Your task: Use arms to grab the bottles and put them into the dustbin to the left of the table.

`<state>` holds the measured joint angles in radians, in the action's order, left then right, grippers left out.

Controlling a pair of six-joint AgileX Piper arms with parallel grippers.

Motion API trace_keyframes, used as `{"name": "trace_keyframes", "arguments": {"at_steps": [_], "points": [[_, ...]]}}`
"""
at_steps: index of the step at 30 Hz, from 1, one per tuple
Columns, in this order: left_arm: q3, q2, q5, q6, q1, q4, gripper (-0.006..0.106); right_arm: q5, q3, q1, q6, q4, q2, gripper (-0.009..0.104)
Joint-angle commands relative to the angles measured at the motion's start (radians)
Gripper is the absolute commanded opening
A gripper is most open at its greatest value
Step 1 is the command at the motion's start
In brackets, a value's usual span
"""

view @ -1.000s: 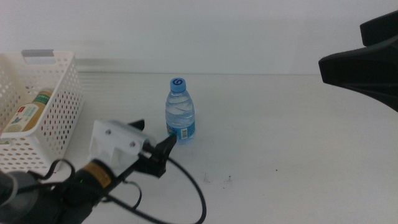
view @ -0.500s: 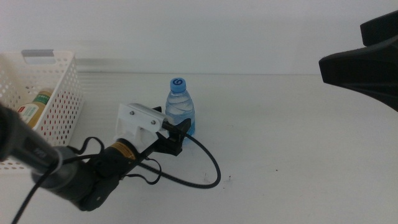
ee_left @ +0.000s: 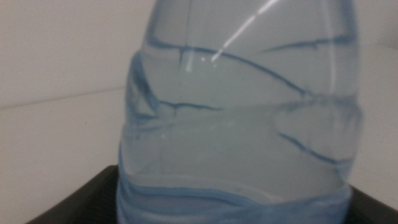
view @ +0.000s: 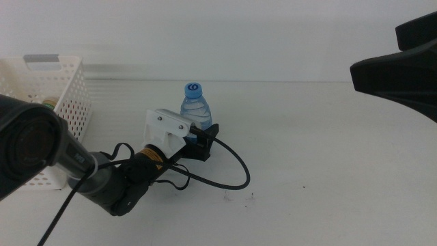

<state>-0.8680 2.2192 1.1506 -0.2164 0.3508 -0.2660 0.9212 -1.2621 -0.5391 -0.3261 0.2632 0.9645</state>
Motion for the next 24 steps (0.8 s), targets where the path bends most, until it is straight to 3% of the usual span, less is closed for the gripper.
{"name": "trace_keyframes", "arguments": {"at_steps": [1,18,24], "points": [[-0.021,0.019,0.003,-0.019,-0.003,0.014,0.094,-0.007,-0.009,0.000,-0.004,0.001,-0.001,0.081],[-0.054,0.046,-0.013,-0.017,-0.003,0.031,0.093,-0.007,-0.009,0.000,-0.004,0.001,-0.001,0.081],[-0.054,0.048,0.044,-0.002,-0.003,0.039,0.081,-0.007,-0.009,0.000,-0.004,0.001,-0.001,0.081]]}}
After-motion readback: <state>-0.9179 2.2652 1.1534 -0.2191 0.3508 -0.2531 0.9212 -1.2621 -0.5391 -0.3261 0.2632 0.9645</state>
